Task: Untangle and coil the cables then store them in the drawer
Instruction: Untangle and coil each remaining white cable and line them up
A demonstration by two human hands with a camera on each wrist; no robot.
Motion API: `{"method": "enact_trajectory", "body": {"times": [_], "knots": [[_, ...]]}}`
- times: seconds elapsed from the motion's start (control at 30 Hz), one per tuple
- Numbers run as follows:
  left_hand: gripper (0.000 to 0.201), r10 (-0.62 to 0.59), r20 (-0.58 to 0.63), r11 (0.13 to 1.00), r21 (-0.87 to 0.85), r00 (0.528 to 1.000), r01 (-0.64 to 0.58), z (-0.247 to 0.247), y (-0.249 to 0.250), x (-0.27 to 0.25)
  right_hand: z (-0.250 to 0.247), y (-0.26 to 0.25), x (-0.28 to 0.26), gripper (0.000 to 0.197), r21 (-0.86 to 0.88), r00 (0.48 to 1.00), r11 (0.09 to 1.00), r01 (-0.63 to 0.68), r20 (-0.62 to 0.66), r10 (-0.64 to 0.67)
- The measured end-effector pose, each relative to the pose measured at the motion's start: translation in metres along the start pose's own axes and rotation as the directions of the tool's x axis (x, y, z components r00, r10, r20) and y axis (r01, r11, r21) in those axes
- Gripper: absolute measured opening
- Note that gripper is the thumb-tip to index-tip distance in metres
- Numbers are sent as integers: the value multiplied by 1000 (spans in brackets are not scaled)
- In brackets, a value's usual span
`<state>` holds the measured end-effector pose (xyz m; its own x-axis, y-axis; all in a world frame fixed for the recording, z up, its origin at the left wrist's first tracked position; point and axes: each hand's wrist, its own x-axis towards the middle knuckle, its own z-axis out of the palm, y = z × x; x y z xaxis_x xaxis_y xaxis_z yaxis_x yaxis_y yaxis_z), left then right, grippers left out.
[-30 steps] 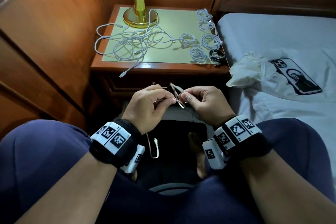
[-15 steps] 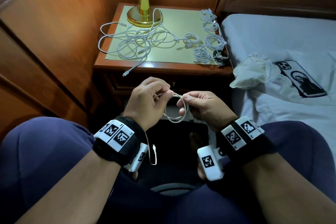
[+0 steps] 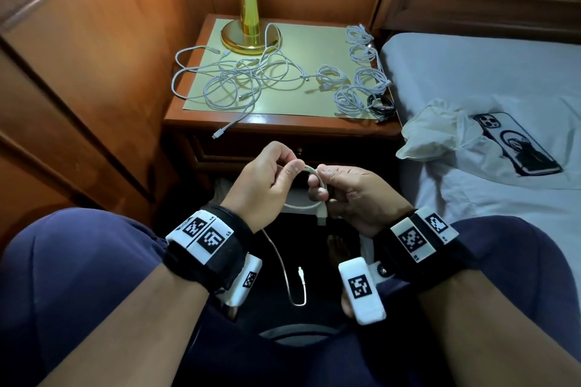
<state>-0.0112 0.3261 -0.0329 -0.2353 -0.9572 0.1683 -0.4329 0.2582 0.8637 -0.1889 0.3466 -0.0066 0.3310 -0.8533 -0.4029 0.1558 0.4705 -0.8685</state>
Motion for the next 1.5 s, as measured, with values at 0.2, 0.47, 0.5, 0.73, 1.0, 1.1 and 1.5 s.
{"method": "enact_trajectory", "body": {"times": [0.2,0.47,0.5,0.73,1.0,1.1,1.5], "knots": [[10,-51,38,994,-97,998,54,-1,-3,0,-5,6,6,30,-140,999,989,36,-6,-37],[17,3,-71,994,-111,998,-10,-57,-14,13,-32,-14,-4,30,118,985,987,110,-149,-92],[20,4,-158,997,-82,987,-17,-68,-21,16,-38,-19,-8,30,132,977,981,139,-180,-114],[8,113,-413,971,240,904,-12,-71,-35,16,-63,-27,-16,30,109,906,946,306,-339,-254],[16,202,-108,909,390,973,-145,-3,-18,-8,-44,-8,-5,26,-302,787,848,435,-329,-521],[16,237,-84,913,360,968,-192,5,-9,-14,-35,1,-4,25,-516,730,746,422,-295,-617],[8,335,-109,911,289,936,-292,-4,1,-18,-36,15,8,22,-953,678,195,230,13,-735]]}}
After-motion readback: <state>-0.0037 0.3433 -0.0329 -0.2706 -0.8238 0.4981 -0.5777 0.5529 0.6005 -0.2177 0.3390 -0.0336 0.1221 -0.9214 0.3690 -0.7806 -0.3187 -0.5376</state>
